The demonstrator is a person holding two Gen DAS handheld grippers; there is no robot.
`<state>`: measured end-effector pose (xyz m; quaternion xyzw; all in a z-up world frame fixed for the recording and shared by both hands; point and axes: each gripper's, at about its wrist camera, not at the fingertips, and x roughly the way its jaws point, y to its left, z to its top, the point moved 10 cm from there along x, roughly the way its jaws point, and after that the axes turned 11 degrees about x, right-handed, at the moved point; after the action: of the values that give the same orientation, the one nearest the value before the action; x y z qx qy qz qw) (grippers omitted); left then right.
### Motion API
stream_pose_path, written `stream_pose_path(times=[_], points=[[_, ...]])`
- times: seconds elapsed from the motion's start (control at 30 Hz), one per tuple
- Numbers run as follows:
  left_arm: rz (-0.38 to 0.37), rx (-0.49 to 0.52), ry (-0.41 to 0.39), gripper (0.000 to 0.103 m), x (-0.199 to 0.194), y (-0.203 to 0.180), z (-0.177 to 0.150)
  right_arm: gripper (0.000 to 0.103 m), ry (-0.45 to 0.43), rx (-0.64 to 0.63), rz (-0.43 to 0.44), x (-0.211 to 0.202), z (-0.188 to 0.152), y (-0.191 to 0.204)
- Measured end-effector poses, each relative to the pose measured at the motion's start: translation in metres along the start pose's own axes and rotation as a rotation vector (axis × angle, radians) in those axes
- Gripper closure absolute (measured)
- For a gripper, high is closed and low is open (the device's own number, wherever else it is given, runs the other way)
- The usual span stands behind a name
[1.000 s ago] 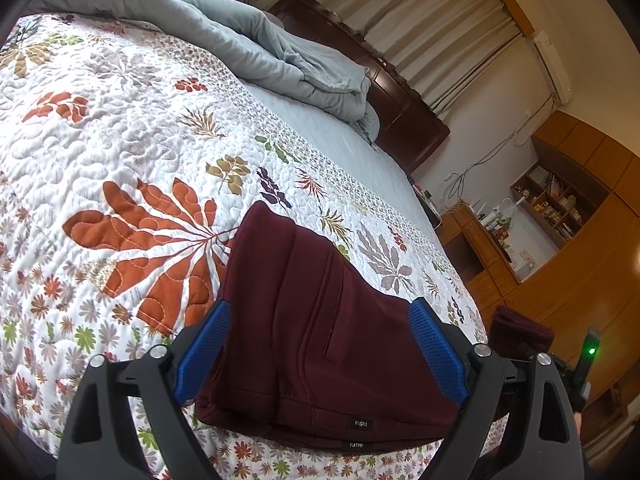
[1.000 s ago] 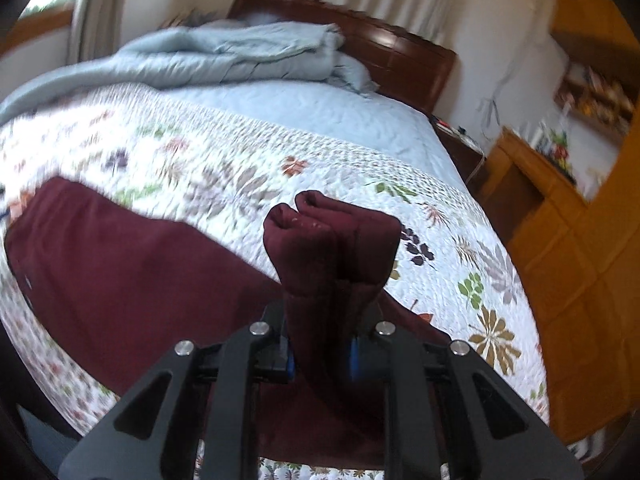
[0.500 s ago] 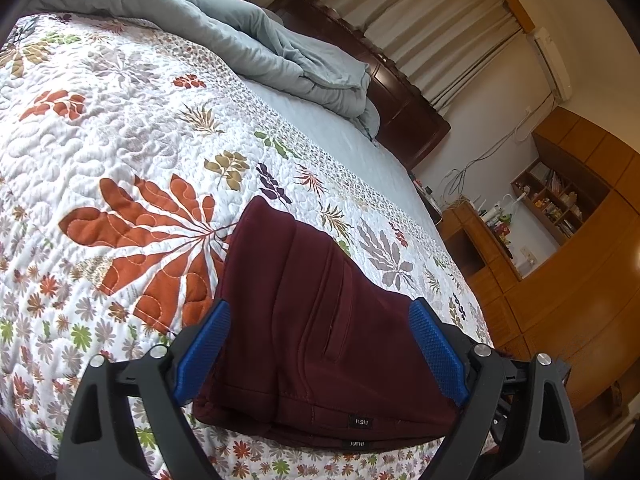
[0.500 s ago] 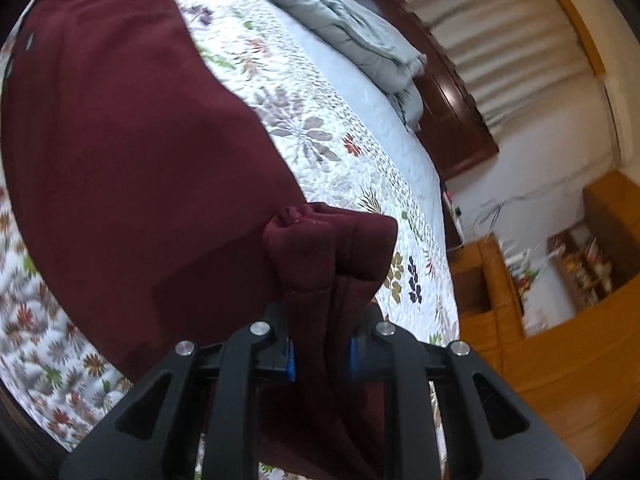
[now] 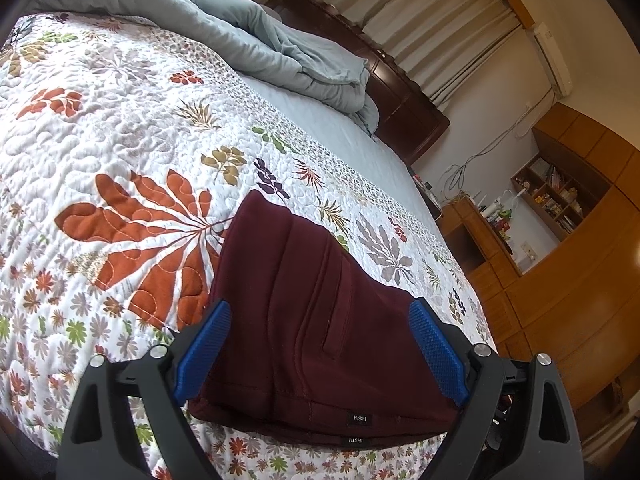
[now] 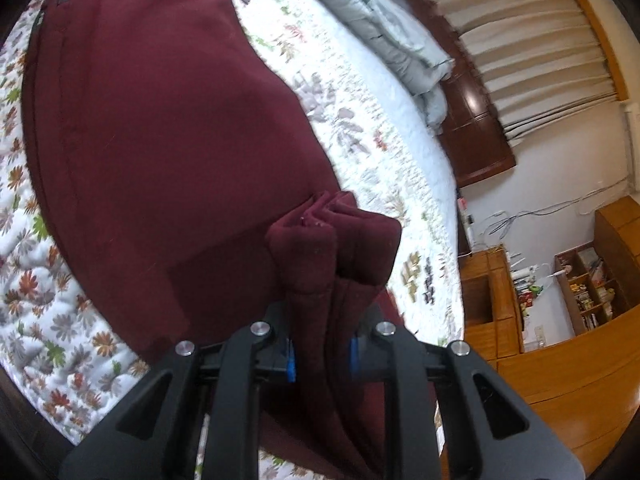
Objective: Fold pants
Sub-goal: 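Carry the leg ends with the right gripper over the pants toward the left gripper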
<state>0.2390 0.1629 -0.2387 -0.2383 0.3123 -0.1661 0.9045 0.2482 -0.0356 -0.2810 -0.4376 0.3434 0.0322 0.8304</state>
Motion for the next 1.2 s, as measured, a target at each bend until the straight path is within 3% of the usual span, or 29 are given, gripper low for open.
stream_pose_path(times=[0.43, 1.13, 1.2], points=[[-0.015, -0.019, 0.024, 0.012, 0.007, -0.002, -0.002, 0.084, 0.148, -0.047, 0.103, 0.012, 0.000, 0.011], [-0.014, -0.015, 0.044, 0.012, 0.020, -0.002, -0.002, 0.082, 0.174, -0.077, 0.140, 0.017, 0.000, 0.024], [-0.010, -0.013, 0.045, 0.012, 0.019, -0.001, -0.002, 0.077, 0.174, -0.057, 0.147, 0.016, 0.000, 0.024]])
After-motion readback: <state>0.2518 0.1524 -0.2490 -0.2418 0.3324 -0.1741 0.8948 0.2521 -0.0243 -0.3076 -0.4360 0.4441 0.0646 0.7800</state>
